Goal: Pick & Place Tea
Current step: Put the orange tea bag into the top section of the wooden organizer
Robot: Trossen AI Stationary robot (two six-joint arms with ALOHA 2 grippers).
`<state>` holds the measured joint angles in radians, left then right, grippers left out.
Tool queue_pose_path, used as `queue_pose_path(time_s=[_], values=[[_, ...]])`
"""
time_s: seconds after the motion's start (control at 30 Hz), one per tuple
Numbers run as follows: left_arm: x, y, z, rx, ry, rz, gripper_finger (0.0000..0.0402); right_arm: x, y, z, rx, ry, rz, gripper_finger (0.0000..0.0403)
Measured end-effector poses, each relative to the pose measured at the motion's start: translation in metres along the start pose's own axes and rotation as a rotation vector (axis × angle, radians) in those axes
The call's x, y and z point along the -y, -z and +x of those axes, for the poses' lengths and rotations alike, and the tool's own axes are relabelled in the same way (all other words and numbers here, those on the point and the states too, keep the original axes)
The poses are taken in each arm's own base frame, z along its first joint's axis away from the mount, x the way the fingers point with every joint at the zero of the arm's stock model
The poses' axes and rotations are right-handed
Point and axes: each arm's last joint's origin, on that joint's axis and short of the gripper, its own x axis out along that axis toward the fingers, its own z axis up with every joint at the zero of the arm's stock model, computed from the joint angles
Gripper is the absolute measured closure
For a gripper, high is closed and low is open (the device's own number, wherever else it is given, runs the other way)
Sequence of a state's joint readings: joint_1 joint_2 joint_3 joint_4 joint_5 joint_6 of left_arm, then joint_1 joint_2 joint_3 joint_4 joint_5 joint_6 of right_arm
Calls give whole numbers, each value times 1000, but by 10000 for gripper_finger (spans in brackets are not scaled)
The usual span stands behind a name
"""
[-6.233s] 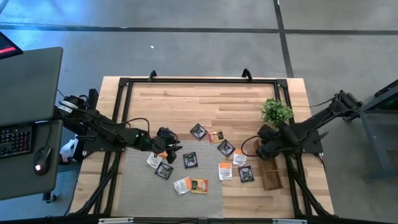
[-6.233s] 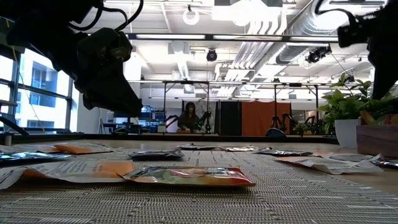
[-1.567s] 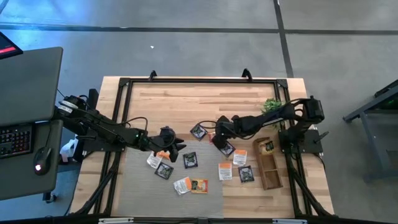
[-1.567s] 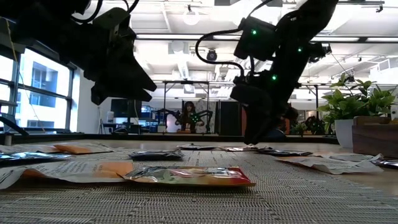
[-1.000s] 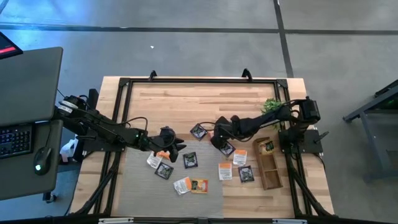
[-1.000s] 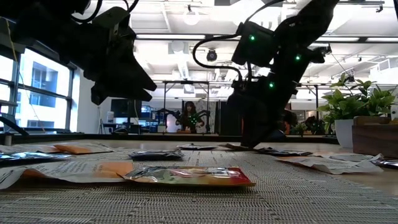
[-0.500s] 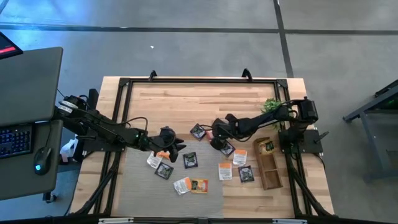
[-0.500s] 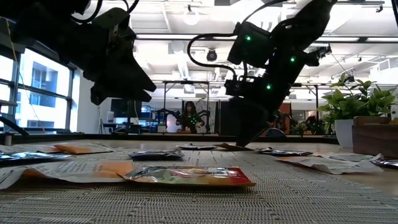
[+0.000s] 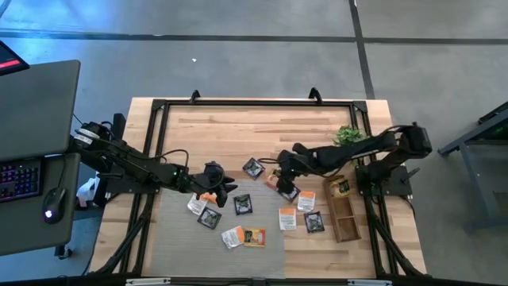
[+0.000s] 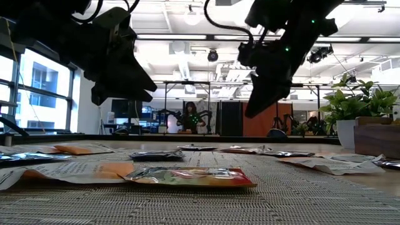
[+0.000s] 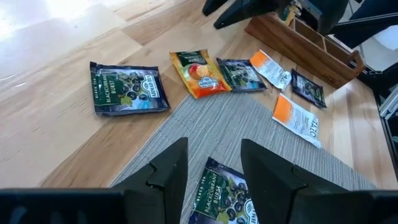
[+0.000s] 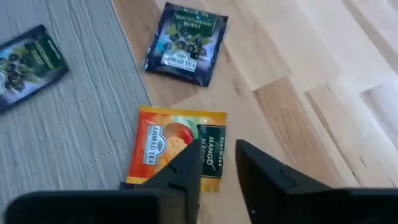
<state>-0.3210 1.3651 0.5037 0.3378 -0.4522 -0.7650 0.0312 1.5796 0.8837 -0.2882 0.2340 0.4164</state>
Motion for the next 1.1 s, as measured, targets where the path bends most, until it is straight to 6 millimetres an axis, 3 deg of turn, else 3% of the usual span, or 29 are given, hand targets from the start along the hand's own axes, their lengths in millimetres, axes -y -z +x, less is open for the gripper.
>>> queue_pose_path(time_s=[0.23,0.43,0.57,0.73,0.8,0.9,1.1], values=[[0,0,0,2,2,-4,254,2,17,35,-8,-41,15,216],[0,0,0,2,2,-4,254,4,32,59,-17,18,17,201],[0,0,0,2,2,-4,254,5,41,68,-33,58,9,250],[0,0,0,2,2,-4,254,9,42,67,-42,63,-16,376],[0,0,0,2,1,-3,254,9,40,62,-31,57,-43,390],[0,0,0,2,1,-4,254,9,35,47,-8,35,-44,375],[0,0,0,0,0,-2,254,3,26,-29,69,6,-19,398]])
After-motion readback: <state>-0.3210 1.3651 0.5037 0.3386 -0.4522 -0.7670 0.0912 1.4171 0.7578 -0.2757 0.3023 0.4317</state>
